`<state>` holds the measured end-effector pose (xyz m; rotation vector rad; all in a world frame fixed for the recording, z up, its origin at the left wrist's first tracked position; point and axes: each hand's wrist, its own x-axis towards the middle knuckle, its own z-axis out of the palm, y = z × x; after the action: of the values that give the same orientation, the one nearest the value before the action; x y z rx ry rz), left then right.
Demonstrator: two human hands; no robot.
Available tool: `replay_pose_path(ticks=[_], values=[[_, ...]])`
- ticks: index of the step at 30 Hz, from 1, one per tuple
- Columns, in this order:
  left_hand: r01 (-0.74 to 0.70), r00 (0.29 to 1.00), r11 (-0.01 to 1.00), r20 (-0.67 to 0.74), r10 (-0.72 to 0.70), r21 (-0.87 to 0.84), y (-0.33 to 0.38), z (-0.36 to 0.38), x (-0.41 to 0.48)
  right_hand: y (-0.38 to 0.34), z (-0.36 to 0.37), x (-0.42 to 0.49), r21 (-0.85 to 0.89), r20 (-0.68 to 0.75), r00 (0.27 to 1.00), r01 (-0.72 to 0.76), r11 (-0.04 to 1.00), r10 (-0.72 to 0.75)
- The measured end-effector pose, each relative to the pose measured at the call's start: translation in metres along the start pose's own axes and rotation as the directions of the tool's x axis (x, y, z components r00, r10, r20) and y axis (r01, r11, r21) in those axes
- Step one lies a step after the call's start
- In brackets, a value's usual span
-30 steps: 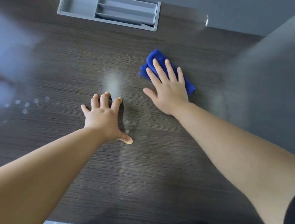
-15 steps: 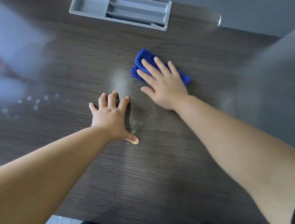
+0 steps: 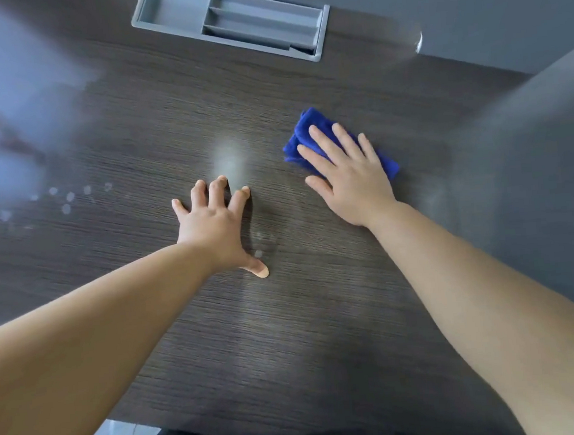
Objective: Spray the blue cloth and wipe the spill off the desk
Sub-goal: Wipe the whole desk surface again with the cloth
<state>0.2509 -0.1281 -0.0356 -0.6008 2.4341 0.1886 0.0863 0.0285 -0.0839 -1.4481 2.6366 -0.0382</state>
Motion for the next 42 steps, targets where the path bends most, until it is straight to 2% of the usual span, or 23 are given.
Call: replay_pose_path(ticks=[2,4,7,8,10,13,15,16,18,20,22,24,27,29,31,33,34,36,37,38,39,40,42], values=[[-0.003,1.000,1.000,0.005,0.003,-0.002,0.000,-0.001,0.000,0.036,-0.005,0.001,0.007,-0.003,0.974,-0.225,0.974,0.225],[-0.003,1.000,1.000,-0.004,0.003,-0.007,0.000,0.000,0.000,0.056,-0.009,0.002,0.020,0.030,0.876,-0.482,0.876,0.482],[-0.005,1.000,1.000,-0.012,0.005,-0.006,0.000,0.000,0.000,0.027,-0.008,0.005,0.051,0.024,0.769,-0.640,0.767,0.639],[-0.009,1.000,1.000,-0.015,0.009,-0.011,0.000,0.000,0.000,0.007,-0.004,0.003,0.056,0.025,0.772,-0.635,0.770,0.635],[-0.014,0.999,1.000,-0.032,0.013,-0.023,-0.001,0.001,0.000,-0.038,0.007,-0.016,0.040,-0.021,0.863,-0.504,0.863,0.505],[-0.024,0.999,0.999,-0.044,0.022,-0.034,-0.002,0.004,-0.002,-0.065,0.013,-0.064,0.010,-0.015,0.992,-0.128,0.992,0.128],[-0.044,0.998,0.997,-0.053,0.041,-0.059,-0.006,0.006,-0.002,-0.041,0.013,-0.084,-0.044,0.020,0.999,0.039,0.998,-0.038],[-0.053,0.998,0.996,-0.048,0.049,-0.070,-0.007,0.005,-0.003,-0.024,0.012,-0.088,-0.072,0.006,1.000,0.016,0.997,-0.015],[-0.089,0.995,0.989,-0.052,0.083,-0.116,-0.013,0.002,-0.004,-0.004,0.009,-0.090,-0.037,0.001,0.964,-0.265,0.964,0.265],[-0.125,0.991,0.964,-0.084,0.108,-0.234,-0.022,-0.003,-0.003,-0.018,0.007,-0.076,0.036,0.011,0.798,-0.602,0.798,0.602],[-0.190,0.978,0.917,-0.150,0.145,-0.351,-0.035,-0.005,-0.003,-0.068,0.009,-0.054,0.093,0.012,0.676,-0.735,0.672,0.737],[-0.254,0.955,0.865,-0.252,0.154,-0.434,-0.052,-0.004,-0.001,-0.130,0.018,-0.042,0.112,-0.071,0.770,-0.625,0.772,0.634],[-0.234,0.944,0.869,-0.317,0.095,-0.435,-0.081,0.002,-0.003,-0.200,0.024,-0.058,0.061,-0.069,0.967,-0.241,0.969,0.245],[-0.176,0.954,0.904,-0.295,0.059,-0.390,-0.101,0.005,-0.004,-0.196,0.022,-0.080,0.052,-0.019,1.000,0.010,0.999,-0.010],[-0.110,0.965,0.939,-0.263,0.021,-0.326,-0.123,0.006,-0.007,-0.162,0.026,-0.092,-0.022,-0.047,0.995,0.092,0.996,-0.093],[-0.070,0.968,0.964,-0.251,0.003,-0.257,-0.142,0.005,-0.008,-0.128,0.025,-0.095,-0.050,-0.072,0.984,-0.167,0.985,0.164],[-0.057,0.969,0.973,-0.248,0.000,-0.224,-0.151,0.007,-0.007,-0.121,0.024,-0.094,-0.005,-0.086,0.929,-0.361,0.932,0.360],[-0.041,0.972,0.986,-0.236,0.001,-0.164,-0.163,0.012,-0.007,-0.137,0.021,-0.080,0.100,-0.072,0.727,-0.676,0.730,0.683],[-0.038,0.973,0.987,-0.230,0.001,-0.157,-0.164,0.015,-0.007,-0.156,0.019,-0.069,0.138,-0.050,0.636,-0.759,0.636,0.770],[-0.038,0.975,0.987,-0.222,0.003,-0.157,-0.165,0.018,-0.007,-0.182,0.021,-0.062,0.144,-0.031,0.602,-0.787,0.599,0.798],[-0.042,0.976,0.987,-0.218,0.007,-0.156,-0.165,0.021,-0.007,-0.210,0.024,-0.057,0.138,-0.049,0.642,-0.754,0.642,0.765],[-0.045,0.975,0.988,-0.221,0.011,-0.150,-0.165,0.023,-0.006,-0.236,0.027,-0.056,0.117,-0.091,0.732,-0.665,0.737,0.675],[-0.045,0.974,0.991,-0.224,0.017,-0.123,-0.165,0.024,-0.005,-0.275,0.033,-0.071,0.073,-0.090,0.917,-0.384,0.920,0.389]])
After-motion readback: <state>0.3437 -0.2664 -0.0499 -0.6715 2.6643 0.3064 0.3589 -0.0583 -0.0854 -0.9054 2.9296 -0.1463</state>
